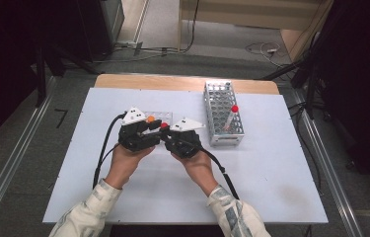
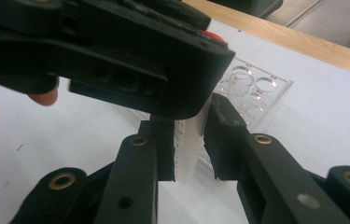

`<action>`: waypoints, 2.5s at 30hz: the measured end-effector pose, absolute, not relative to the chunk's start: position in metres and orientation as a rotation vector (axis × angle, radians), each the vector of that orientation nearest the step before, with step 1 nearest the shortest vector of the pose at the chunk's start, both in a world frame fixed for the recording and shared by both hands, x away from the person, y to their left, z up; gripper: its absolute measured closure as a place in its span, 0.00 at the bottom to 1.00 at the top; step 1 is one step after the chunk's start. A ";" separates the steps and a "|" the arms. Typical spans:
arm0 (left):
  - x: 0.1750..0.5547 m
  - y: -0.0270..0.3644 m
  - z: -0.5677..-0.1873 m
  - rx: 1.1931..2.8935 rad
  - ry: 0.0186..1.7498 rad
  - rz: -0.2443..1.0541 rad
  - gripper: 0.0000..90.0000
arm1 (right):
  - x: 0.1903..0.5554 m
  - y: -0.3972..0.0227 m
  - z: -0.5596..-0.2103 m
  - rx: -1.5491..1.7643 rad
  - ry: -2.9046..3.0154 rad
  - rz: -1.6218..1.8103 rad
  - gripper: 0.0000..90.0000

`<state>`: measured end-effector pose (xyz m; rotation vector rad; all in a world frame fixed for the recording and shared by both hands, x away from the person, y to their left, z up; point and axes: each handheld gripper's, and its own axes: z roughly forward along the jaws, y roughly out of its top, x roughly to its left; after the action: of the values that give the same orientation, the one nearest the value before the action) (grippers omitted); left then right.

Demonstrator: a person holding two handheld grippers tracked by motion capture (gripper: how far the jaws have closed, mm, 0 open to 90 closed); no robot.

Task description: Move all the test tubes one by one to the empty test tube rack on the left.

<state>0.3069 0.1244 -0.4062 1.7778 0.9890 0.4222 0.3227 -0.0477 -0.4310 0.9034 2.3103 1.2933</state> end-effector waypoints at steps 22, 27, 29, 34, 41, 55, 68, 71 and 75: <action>0.304 0.142 -0.397 1.728 1.046 0.433 0.78 | 0.323 -0.064 -0.425 0.883 2.344 1.287 0.48; 0.302 0.155 -0.390 1.709 1.069 0.460 0.78 | 0.323 -0.077 -0.425 0.897 2.336 1.277 0.46; 0.302 0.159 -0.387 1.695 1.075 0.468 0.78 | 0.323 -0.083 -0.425 0.907 2.333 1.274 0.45; 0.302 0.167 -0.382 1.671 1.091 0.492 0.78 | 0.323 -0.096 -0.427 0.926 2.329 1.251 0.43; 0.304 0.174 -0.377 1.657 1.110 0.544 0.78 | 0.324 -0.110 -0.429 0.960 2.315 1.241 0.41; 0.316 0.188 -0.376 1.617 1.188 0.672 0.78 | 0.327 -0.122 -0.428 0.983 2.297 1.225 0.41; 0.326 0.185 -0.387 1.623 1.221 0.719 0.78 | 0.327 -0.125 -0.428 0.991 2.287 1.232 0.41; 0.324 0.183 -0.395 1.634 1.223 0.732 0.77 | 0.326 -0.126 -0.428 0.993 2.286 1.227 0.41; 0.322 0.180 -0.409 1.662 1.238 0.750 0.78 | 0.327 -0.127 -0.428 0.992 2.285 1.227 0.41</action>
<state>0.3223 0.1798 -0.4093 1.6619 1.2378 0.7499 0.3271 -0.1272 -0.4285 0.9924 2.2851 1.2265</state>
